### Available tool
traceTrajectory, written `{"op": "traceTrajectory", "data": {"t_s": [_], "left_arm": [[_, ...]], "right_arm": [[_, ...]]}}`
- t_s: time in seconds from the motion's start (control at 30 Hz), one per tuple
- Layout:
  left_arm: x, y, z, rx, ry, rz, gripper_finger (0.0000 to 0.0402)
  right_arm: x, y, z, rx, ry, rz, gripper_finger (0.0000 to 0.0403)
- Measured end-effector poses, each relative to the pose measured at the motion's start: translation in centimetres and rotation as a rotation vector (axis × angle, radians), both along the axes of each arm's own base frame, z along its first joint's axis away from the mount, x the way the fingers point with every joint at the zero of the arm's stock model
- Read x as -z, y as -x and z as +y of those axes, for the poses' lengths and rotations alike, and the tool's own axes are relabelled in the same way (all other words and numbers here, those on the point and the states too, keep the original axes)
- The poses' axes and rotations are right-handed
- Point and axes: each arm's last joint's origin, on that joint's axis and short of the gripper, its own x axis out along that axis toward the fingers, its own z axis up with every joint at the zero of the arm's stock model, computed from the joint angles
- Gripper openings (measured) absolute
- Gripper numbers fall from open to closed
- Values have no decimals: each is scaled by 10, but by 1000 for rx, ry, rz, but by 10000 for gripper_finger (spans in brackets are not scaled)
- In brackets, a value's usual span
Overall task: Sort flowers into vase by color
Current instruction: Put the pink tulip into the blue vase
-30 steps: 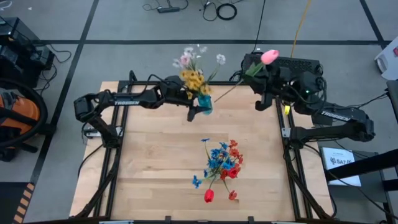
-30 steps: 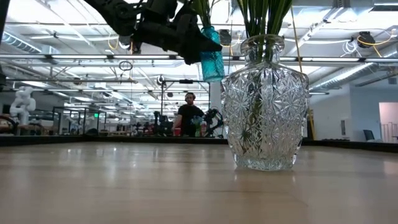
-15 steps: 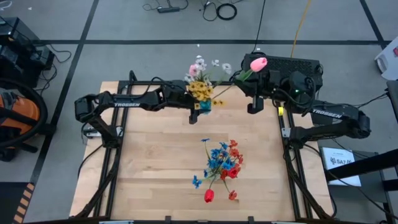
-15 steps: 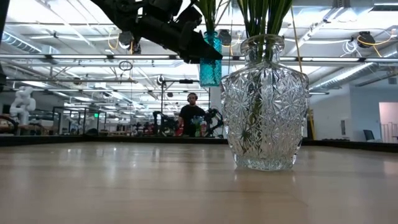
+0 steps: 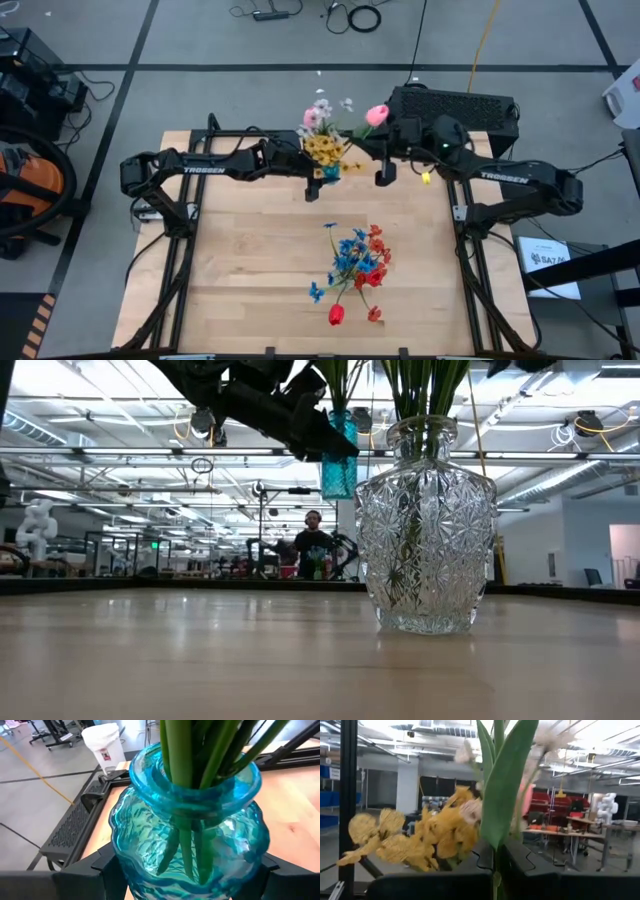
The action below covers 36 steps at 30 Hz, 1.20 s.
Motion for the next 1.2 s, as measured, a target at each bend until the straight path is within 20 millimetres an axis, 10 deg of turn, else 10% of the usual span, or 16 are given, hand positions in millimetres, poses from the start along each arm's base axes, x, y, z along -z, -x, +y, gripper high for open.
{"op": "traceTrajectory", "data": {"t_s": [0.77,1.2], "left_arm": [[-6,-2,3,-52,28,-80,256],[-5,5,23,-160,110,-83,258]], "right_arm": [[39,-37,-12,-32,-100,137,23],[47,-26,-23,34,-191,269,143]]}}
